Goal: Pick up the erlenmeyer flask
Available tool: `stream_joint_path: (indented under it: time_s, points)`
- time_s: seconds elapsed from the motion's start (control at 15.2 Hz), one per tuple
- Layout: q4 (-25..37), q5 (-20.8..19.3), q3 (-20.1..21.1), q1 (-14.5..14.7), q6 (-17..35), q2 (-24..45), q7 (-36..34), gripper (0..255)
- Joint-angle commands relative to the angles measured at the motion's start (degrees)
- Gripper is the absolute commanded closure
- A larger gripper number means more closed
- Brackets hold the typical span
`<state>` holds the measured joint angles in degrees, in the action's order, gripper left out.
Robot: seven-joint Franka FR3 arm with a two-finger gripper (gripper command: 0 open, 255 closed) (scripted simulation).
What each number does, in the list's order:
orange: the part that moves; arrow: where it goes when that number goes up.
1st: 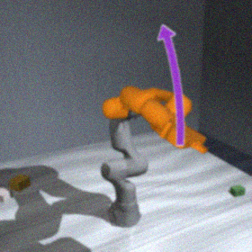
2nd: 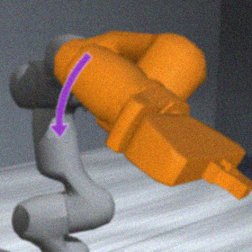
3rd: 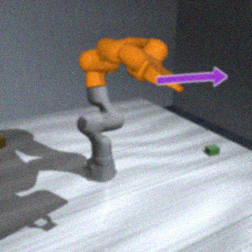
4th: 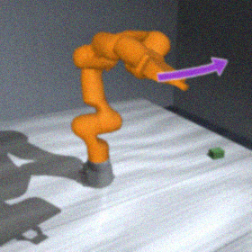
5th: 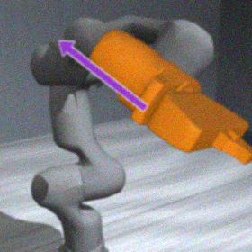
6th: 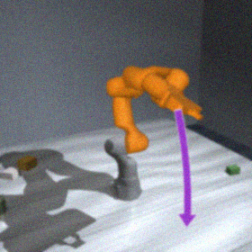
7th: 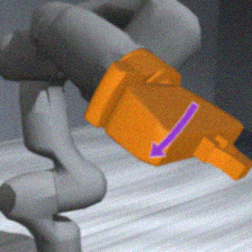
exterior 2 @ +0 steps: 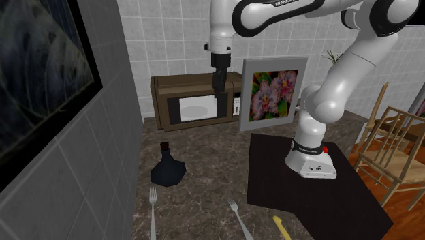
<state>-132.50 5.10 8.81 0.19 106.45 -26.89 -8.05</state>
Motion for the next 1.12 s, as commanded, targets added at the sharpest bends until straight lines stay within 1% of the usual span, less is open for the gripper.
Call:
stream_joint_path:
  time_s: [0.0, 0.53, 0.79, 1.06]
  points:
    - [1.6, -0.2, 0.8, -0.1, 2.5, 4.1, -0.8, 0]
    - [8.7, -2.8, 3.9, 0.2, 11.8, 21.0, -5.3, 0]
    - [14.1, -5.1, 4.8, 0.8, 14.9, 29.9, -7.8, 0]
    - [20.7, -7.7, 5.0, 1.9, 16.9, 39.0, -10.3, 0]
